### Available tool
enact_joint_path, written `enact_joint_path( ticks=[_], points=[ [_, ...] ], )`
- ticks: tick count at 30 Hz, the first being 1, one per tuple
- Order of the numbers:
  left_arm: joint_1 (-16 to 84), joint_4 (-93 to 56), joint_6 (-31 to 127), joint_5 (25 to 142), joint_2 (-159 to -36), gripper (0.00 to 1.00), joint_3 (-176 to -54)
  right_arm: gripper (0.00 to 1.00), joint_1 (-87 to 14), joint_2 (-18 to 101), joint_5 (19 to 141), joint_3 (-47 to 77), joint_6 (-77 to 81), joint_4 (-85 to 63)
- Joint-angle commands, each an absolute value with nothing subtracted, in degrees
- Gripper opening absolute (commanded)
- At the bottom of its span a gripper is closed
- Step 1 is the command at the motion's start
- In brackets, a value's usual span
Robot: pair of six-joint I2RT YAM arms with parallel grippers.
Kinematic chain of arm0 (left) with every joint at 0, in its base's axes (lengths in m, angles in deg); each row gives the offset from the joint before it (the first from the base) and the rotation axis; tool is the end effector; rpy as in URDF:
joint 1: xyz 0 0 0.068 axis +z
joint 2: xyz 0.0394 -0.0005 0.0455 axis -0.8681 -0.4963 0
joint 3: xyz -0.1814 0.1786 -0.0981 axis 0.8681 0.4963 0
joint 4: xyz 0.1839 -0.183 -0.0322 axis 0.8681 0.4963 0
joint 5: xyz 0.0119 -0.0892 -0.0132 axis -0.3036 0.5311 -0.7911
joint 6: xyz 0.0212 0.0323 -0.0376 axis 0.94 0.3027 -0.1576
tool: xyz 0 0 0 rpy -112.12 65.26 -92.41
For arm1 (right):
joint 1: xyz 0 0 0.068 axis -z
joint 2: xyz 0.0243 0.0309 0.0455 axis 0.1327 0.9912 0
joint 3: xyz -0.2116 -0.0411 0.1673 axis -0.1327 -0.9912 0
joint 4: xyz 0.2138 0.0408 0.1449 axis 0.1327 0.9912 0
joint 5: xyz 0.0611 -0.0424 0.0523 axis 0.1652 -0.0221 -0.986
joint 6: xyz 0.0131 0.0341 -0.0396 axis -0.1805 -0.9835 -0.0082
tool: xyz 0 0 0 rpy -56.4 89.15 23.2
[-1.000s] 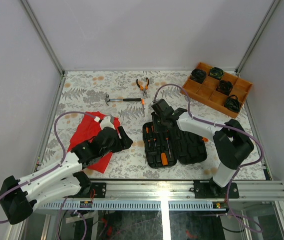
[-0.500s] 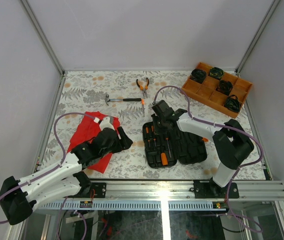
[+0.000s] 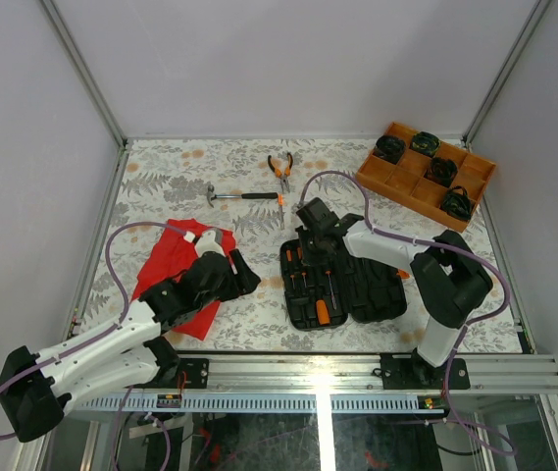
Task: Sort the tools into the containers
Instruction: Place the screwdriver in the storage box.
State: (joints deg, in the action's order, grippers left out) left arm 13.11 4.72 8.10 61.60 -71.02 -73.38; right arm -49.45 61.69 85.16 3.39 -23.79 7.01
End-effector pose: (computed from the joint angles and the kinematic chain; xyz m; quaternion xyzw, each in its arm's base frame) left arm 0.1299 -0.1277 0.2216 -0.0860 0.8976 -0.2493 0.3532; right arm 0.2704 0.2436 0.1827 -0.0815 0.9520 0.1918 0.2244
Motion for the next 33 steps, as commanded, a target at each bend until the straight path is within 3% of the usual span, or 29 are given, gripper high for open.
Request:
enact_joint_path(
  ticks=[1, 17, 33],
  points=[
    [13.4, 1.7, 7.9, 60.7, -71.0, 0.62, -72.7, 0.15, -49.4, 63.6, 85.4, 5.3, -22.7, 8.6],
    [13.4, 1.6, 7.4, 60.9, -71.1, 0.62, -72.4, 0.01, -52.9, 68.7, 95.4, 10.0, -19.9, 17.6],
    [13.4, 2.0, 7.7, 60.9, -70.8, 0.62, -72.3, 0.00, -54.0, 74.3, 96.3, 7.7, -18.5, 21.2]
  ],
)
